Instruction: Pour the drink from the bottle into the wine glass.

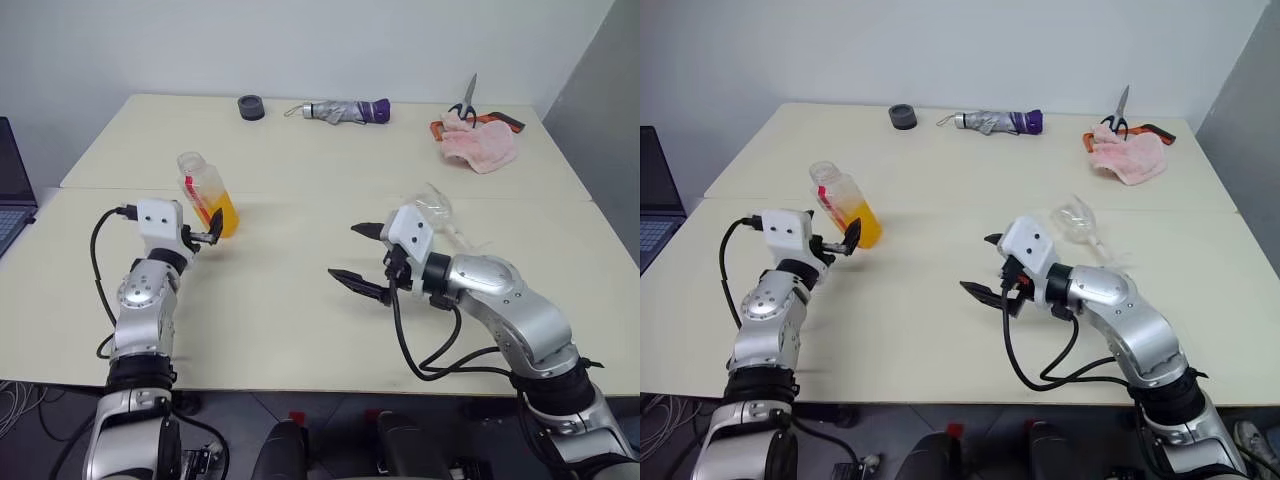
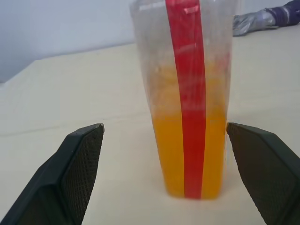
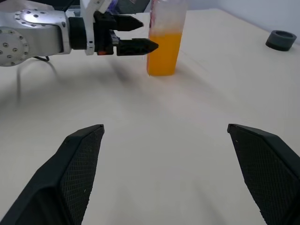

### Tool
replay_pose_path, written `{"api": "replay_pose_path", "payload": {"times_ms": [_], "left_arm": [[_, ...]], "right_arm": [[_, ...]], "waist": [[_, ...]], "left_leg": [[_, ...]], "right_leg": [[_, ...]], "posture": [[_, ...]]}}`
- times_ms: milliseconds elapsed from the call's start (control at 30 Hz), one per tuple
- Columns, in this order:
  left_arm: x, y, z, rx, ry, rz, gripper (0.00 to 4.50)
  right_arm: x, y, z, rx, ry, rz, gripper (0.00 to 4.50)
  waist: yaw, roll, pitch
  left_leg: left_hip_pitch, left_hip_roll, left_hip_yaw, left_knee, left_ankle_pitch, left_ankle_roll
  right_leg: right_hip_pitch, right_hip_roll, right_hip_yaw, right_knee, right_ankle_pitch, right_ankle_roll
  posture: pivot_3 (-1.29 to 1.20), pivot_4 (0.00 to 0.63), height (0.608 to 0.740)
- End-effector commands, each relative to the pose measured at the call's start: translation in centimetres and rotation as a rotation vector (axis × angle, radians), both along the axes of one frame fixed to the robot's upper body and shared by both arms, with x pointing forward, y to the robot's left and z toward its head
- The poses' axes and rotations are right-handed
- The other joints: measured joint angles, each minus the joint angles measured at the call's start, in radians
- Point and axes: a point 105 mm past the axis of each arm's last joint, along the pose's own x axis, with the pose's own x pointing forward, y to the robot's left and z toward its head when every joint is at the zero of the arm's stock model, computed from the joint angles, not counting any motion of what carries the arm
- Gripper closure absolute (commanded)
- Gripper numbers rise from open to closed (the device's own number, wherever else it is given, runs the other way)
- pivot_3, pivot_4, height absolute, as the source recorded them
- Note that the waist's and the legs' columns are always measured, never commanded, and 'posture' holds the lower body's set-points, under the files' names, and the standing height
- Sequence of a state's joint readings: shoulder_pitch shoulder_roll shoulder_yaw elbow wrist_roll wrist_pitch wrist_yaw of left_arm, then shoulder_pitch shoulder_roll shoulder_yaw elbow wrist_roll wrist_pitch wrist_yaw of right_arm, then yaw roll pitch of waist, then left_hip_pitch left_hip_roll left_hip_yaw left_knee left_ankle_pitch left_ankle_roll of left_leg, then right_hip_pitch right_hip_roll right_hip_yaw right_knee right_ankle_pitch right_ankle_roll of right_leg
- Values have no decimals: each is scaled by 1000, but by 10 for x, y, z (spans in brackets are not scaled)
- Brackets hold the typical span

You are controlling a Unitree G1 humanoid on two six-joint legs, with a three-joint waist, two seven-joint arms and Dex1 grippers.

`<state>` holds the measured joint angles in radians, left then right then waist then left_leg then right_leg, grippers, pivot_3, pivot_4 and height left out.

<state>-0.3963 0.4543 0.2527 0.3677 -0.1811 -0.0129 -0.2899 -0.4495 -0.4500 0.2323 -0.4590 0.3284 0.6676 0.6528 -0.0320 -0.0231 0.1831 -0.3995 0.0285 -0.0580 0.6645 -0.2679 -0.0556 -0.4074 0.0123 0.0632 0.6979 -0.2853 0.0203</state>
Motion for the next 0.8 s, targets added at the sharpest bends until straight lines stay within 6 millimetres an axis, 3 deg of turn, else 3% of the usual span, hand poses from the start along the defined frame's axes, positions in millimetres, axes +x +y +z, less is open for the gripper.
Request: {"api": "replay_pose_path", "payload": {"times_ms": [33,167,267,400,533,700,800], "left_arm": [[-23,-7,7,32,-28,-4,22],[-55,-18,-6,32,32,-100,22],[-66,-27,-7,38,54,-166,22],[-77,-71,-3,43,79,-426,22],[-79,-116,6,60,121,-716,22],[-75,-154,17,126,145,-986,22],[-78,-167,19,174,153,-1092,22]], "right_arm": [[-8,-15,17,39,-60,-33,0],[-7,-41,15,59,-26,-143,0],[-5,-56,16,61,-7,-200,0],[6,-72,25,77,8,-291,0],[26,-85,24,56,64,-401,0],[62,-104,28,8,216,-549,0],[83,-121,37,-13,261,-623,0]], "waist": [[0,0,0],[0,0,0],[0,0,0],[0,0,0],[0,0,0],[-3,0,0],[-5,0,0]], "left_leg": [[0,0,0,0,0,0],[1,1,0,-1,0,0],[2,0,0,-1,0,0],[3,-1,1,-1,0,0],[4,-2,2,-1,0,0],[3,-2,3,-1,0,0],[4,-2,4,-2,0,0]], "right_leg": [[0,0,0,0,0,0],[0,-2,1,-1,0,0],[1,-1,1,0,0,0],[3,3,1,0,0,0],[3,4,2,0,0,0],[2,5,3,0,0,0],[2,5,3,-1,0,0]], "posture": [[0,150,740],[0,150,740],[0,150,740],[0,150,740],[0,150,740],[0,150,740],[0,150,740]]}}
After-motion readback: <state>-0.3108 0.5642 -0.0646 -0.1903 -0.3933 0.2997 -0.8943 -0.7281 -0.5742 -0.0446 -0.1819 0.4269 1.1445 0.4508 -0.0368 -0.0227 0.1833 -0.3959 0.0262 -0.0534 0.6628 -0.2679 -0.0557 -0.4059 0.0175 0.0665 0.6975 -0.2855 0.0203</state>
